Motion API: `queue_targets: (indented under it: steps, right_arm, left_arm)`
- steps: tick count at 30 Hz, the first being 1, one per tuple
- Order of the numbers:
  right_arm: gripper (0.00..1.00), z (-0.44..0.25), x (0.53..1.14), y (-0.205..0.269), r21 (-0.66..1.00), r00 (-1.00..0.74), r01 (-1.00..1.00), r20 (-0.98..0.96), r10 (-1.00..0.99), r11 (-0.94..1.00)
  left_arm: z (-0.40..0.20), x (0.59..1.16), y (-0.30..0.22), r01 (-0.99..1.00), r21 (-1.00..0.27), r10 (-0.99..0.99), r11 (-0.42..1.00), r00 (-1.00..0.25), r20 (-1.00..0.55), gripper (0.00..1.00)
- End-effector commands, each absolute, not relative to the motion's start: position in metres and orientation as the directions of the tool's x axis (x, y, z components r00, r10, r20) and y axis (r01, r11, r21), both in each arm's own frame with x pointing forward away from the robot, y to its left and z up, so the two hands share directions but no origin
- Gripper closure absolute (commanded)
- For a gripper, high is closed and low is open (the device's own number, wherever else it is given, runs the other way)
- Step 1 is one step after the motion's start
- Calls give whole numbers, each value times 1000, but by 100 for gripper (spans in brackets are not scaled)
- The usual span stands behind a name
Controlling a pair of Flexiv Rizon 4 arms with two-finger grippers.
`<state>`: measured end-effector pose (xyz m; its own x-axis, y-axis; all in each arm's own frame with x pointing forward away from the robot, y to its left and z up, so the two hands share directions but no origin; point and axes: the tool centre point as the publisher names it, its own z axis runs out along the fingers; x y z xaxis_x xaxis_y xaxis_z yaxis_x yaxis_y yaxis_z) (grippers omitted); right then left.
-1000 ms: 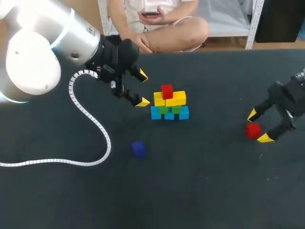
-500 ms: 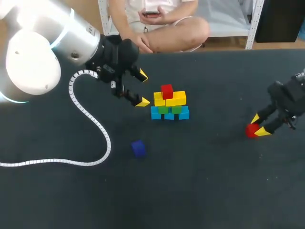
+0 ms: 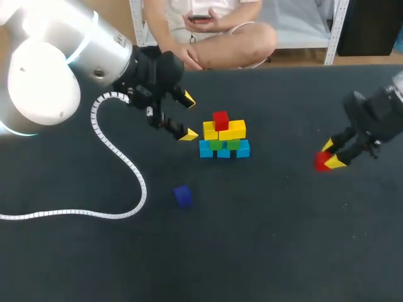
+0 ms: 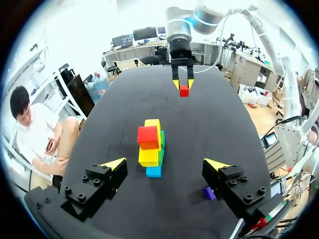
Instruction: Place the blue cubes, place green cubes on the blue cubes, place the yellow cubes on the green cubes, then place the red cubes on the yellow cubes, and place purple cube on the red cubes.
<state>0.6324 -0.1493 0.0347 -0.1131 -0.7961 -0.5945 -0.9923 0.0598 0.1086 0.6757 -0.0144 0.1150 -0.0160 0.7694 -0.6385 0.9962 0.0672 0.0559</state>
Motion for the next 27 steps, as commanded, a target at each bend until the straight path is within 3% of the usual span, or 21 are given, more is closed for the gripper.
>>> queue_targets:
  steps: [1,27]
  right_arm:
    - [100,58,631,-133,99,-110,-993,-580,-807,64]
    - [100,133,648,-38,15,-34,-999,-631,-775,32]
  left_arm:
    - [115,676,-13,996,56,768,64,-13,-640,0]
    - [115,676,-13,996,56,768,64,-13,-640,0]
